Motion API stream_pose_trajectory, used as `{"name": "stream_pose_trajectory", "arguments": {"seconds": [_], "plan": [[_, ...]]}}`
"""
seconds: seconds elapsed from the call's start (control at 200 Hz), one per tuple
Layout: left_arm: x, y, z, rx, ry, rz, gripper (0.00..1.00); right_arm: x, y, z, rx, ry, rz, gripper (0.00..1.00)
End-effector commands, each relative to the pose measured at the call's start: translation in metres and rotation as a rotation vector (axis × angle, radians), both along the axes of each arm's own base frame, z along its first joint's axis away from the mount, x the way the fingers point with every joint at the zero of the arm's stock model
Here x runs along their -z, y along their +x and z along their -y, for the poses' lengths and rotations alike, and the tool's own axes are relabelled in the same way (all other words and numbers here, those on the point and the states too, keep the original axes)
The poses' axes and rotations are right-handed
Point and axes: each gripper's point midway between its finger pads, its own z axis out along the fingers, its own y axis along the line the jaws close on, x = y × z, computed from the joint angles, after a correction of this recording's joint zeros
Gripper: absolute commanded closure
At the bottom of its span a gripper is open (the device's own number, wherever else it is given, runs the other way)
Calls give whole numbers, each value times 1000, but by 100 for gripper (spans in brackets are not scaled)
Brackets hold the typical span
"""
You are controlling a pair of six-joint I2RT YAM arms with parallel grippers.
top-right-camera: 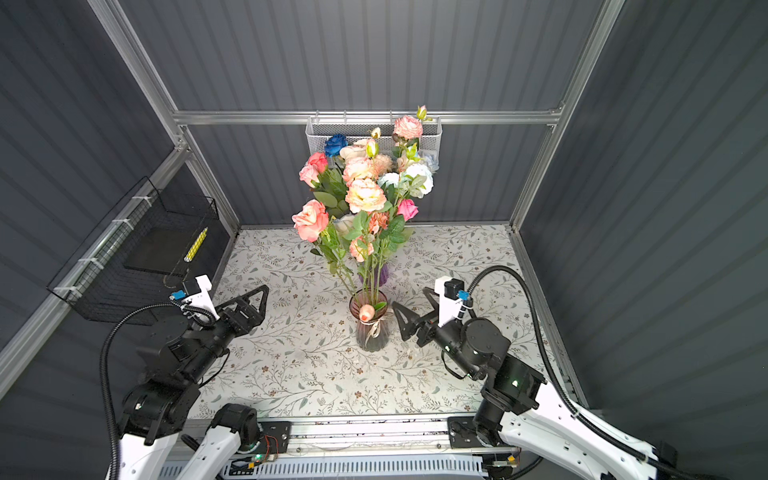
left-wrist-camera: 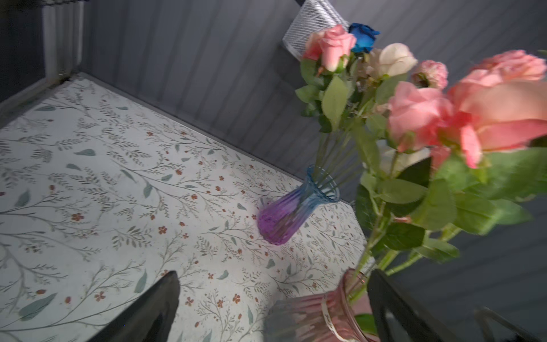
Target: Arrange the flowers into the vase
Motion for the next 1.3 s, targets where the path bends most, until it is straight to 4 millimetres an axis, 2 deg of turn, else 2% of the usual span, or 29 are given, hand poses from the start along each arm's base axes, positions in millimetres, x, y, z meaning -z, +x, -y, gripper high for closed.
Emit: {"name": "stream_pose_trajectory", "arguments": {"seconds": [0.0, 0.11, 0.255, 0.36, 0.56, 0.695, 0.97, 1.085, 1.125, 1.296], "plan": [[29, 26, -31, -204, 80, -72, 0, 10, 6, 40, 179, 54, -14, 1], [57, 50, -49, -329, 169, -142, 0, 9, 3, 59, 235, 109, 3, 1], [82, 84, -54, -367, 309, -178, 0, 9, -1, 62, 232, 96, 16, 1], [103, 104, -67, -424, 366, -217, 0, 12, 0, 64, 241, 68, 5, 1], [148, 128, -93, -527, 586, -296, 0, 16, -1, 66, 246, 50, -1, 1], [180, 136, -100, -546, 685, -308, 0, 14, -2, 69, 256, 53, 10, 1], [211, 163, -94, -504, 764, -206, 0, 15, 5, 79, 336, 83, 0, 1], [236, 170, -90, -460, 769, -218, 1, 14, 8, 79, 355, 58, 0, 1], [233, 177, -83, -419, 769, -180, 0, 15, 10, 78, 360, 47, -2, 1], [248, 179, -73, -278, 716, -194, 0, 24, 21, 80, 433, -2, -46, 1]]}}
